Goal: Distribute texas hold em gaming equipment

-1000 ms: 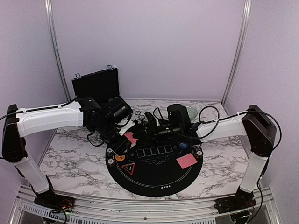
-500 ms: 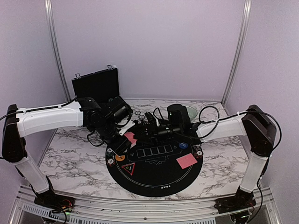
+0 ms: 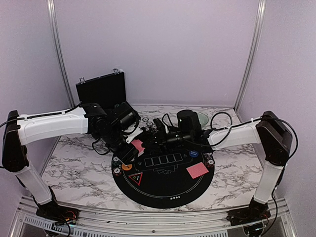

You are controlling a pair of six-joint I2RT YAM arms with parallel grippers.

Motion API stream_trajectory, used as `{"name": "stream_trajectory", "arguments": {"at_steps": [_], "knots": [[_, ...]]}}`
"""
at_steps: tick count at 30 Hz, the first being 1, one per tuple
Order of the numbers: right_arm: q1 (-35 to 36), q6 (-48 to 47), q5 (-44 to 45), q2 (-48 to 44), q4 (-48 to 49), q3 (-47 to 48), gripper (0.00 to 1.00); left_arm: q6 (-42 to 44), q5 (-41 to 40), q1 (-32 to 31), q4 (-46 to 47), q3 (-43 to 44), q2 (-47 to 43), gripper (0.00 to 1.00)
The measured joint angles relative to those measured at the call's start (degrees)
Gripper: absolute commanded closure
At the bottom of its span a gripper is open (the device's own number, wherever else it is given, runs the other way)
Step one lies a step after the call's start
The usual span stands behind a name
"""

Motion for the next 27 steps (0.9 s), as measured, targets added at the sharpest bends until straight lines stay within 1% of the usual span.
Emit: {"name": "stream_trajectory", "arguments": {"at_steps": [10,14,20,27], "knots": [[-0.07,-0.04,0.15,-1.81,-0.07,-0.39,0.95,0.00,0.00,0.00,0.04,0.00,0.00,0.50],[-0.37,-0.02,0.17,-1.90,-0.07,-0.81,1.00,0.00,0.00,0.00,0.04,0.00,0.00,0.50],[-1.64,0.42,-0.04,-3.04,0.24,-2.25,1.00,-0.02,-0.02,0.00,0.04,0.00,0.00,0.50],[-3.82,2.58,-1.25,-4.74,2.71,-4.28,1.00,-0.02,-0.04,0.00,0.07,0.00,-0.02,0.50]]}}
